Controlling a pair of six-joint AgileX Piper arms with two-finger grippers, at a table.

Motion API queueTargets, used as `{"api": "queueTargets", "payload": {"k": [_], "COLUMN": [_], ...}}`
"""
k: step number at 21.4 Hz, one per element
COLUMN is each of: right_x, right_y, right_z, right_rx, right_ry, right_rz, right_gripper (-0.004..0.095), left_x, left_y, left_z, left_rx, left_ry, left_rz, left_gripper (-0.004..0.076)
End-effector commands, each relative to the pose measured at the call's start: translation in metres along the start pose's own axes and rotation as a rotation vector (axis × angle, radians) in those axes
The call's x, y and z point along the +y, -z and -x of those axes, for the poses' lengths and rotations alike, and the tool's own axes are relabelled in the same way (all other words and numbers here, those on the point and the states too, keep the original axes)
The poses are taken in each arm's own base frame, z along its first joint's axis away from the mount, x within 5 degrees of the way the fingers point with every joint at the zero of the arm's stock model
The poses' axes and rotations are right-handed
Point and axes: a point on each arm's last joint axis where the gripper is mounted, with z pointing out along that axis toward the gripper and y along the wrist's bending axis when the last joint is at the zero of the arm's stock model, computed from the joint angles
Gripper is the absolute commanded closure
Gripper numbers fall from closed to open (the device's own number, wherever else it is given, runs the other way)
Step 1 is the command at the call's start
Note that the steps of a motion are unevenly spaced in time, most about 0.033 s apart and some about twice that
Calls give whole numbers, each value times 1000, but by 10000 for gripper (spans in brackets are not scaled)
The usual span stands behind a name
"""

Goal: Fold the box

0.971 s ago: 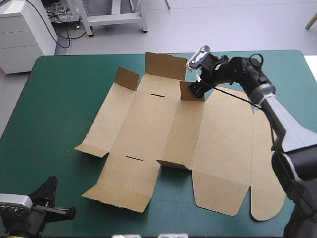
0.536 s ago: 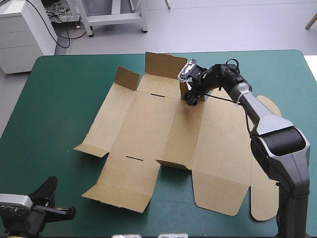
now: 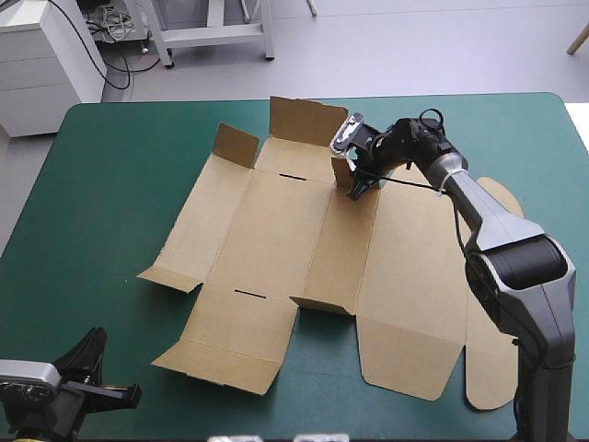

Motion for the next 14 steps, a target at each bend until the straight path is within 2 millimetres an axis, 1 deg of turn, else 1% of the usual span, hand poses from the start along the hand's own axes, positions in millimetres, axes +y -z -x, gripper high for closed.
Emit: {"api": "queueTargets", "payload": {"k": [1,3,6,9,12,14], "right_x": [-7,-5,-5,1,17,32], "right_y": [39,43,47,52,57,57], "right_z": [22,22,25,28,37,41], "right_rx": [-88,-65,-64,-78,-71,-45], "right_ry": [38,75,84,131,215,277], "right_rz": [-68,-37,-29,51,152,230], "right_gripper": [929,929,929,929,929,929], "left_x": [0,0,0,0,0,0], "left_y": [6,6,6,6,6,6], "left_z": [12,12,12,12,12,12], "left_rx": [-107,-107,-107,-107,-107,-107], "left_ry": [3,3,3,3,3,3], "left_rz": [1,1,1,1,1,1], "left_gripper": [731,731,731,731,731,731]}}
